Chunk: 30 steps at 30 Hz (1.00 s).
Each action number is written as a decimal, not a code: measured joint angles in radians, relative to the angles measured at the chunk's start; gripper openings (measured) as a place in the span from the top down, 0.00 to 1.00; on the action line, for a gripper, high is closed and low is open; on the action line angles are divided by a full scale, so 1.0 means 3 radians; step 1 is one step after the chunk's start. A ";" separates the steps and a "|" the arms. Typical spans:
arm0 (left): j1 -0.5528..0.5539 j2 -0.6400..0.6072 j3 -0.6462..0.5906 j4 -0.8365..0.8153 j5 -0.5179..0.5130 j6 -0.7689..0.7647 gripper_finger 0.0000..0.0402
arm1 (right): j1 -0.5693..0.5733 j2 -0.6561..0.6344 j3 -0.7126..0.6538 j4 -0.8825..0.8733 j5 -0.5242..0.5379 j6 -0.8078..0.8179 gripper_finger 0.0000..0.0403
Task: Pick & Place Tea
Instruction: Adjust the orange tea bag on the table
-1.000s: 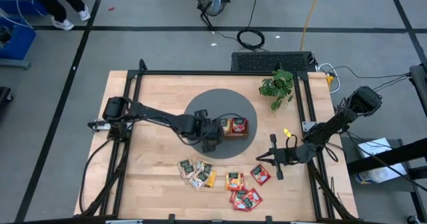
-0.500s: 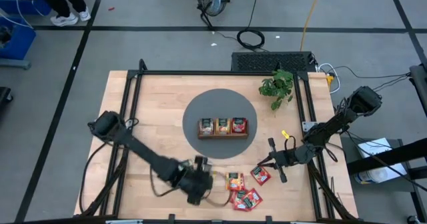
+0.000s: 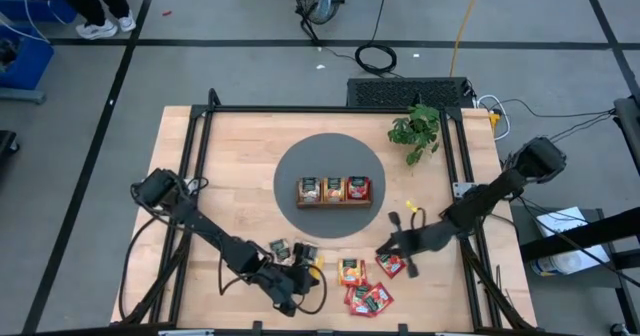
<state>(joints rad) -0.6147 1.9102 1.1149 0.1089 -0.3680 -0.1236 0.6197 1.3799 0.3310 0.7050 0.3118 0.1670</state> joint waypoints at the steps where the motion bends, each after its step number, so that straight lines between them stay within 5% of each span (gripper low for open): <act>1: 0.0016 0.0000 -0.0001 0.0001 -0.0001 -0.0040 0.95 | -0.0028 0.0106 0.0100 -0.0076 -0.0005 0.0002 1.00; 10: 0.0079 0.0000 -0.0003 0.0119 -0.0002 -0.0385 0.95 | -0.0059 0.0888 0.0818 -0.0416 -0.0421 -0.0102 1.00; 18: 0.0009 0.0000 -0.0003 0.0128 -0.0001 -0.0346 0.95 | -0.0253 0.1431 0.1343 -0.0736 -0.0428 -0.0262 1.00; 30: 0.0009 0.0000 -0.0003 0.0067 -0.0001 -0.0364 0.95 | -0.0652 0.1569 0.1529 -0.0997 -0.0758 -0.0266 1.00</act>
<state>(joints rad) -0.6121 1.9102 1.1141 0.1292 -0.3683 -0.2328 0.4241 1.8507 0.7898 0.4059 0.0845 0.0872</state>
